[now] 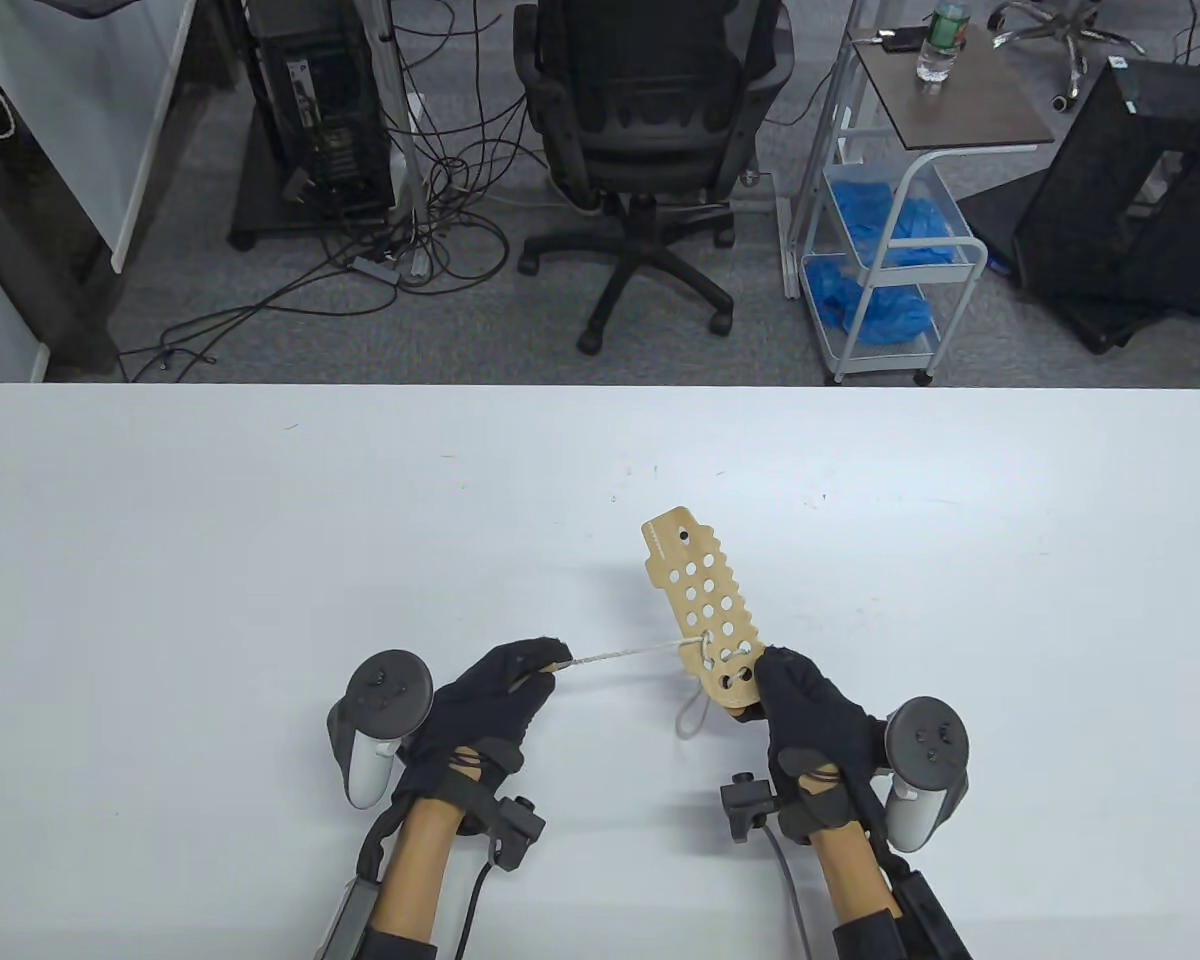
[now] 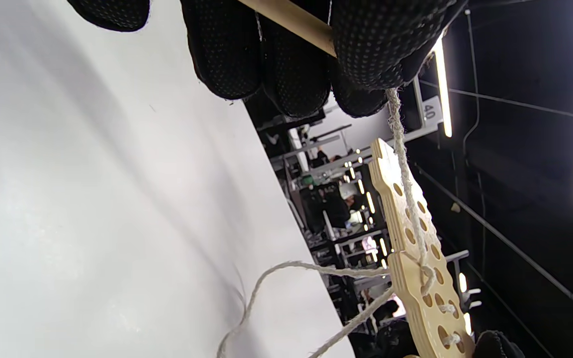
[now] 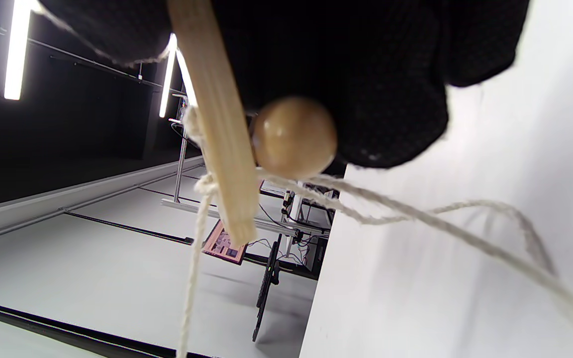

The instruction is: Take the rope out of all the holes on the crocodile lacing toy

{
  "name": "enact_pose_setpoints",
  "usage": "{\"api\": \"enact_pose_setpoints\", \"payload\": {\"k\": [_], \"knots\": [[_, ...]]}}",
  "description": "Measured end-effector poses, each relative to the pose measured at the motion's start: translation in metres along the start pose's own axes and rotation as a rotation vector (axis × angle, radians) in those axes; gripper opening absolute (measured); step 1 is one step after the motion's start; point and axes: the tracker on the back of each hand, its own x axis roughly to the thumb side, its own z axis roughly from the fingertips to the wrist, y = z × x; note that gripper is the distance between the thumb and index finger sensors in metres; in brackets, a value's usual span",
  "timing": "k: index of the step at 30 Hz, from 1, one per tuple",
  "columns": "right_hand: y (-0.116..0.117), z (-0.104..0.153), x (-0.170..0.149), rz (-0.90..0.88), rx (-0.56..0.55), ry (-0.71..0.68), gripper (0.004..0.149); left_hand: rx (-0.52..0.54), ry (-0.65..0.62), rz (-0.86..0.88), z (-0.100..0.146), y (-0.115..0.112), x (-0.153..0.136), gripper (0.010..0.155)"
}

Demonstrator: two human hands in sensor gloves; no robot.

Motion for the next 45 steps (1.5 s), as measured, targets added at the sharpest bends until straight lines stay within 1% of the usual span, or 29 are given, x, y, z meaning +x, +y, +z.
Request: {"api": "enact_pose_setpoints", "payload": {"k": [8, 11, 14, 17, 20, 23, 30, 35, 37, 45], "knots": [[-0.003, 0.000, -0.001, -0.006, -0.015, 0.010, 0.046, 0.024, -0.005, -0.050, 0.001, 0.004, 0.003, 0.045], [-0.004, -0.001, -0.001, -0.011, -0.024, 0.017, 0.047, 0.041, -0.021, -0.125, 0.002, 0.004, 0.005, 0.046], [-0.006, -0.001, -0.002, -0.018, -0.034, 0.025, 0.047, 0.044, -0.023, -0.130, 0.002, 0.004, 0.006, 0.046], [-0.011, -0.002, -0.004, -0.038, -0.061, 0.038, 0.047, 0.075, -0.024, -0.150, 0.002, 0.006, 0.007, 0.046], [-0.016, -0.003, -0.007, -0.073, -0.080, 0.068, 0.047, 0.117, -0.015, -0.190, 0.004, 0.009, 0.008, 0.044], [-0.021, -0.004, -0.011, -0.097, -0.095, 0.096, 0.047, 0.138, -0.007, -0.191, 0.005, 0.011, 0.008, 0.044], [-0.033, -0.006, -0.017, -0.181, -0.156, 0.165, 0.047, 0.164, -0.023, -0.259, 0.007, 0.012, 0.011, 0.046], [-0.041, -0.005, -0.020, -0.270, -0.205, 0.209, 0.048, 0.199, -0.042, -0.250, 0.009, 0.014, 0.013, 0.050], [-0.043, -0.006, -0.021, -0.308, -0.209, 0.219, 0.048, 0.219, -0.048, -0.253, 0.010, 0.016, 0.013, 0.052], [-0.049, -0.006, -0.025, -0.420, -0.226, 0.259, 0.048, 0.263, -0.033, -0.243, 0.013, 0.024, 0.013, 0.052]]}}
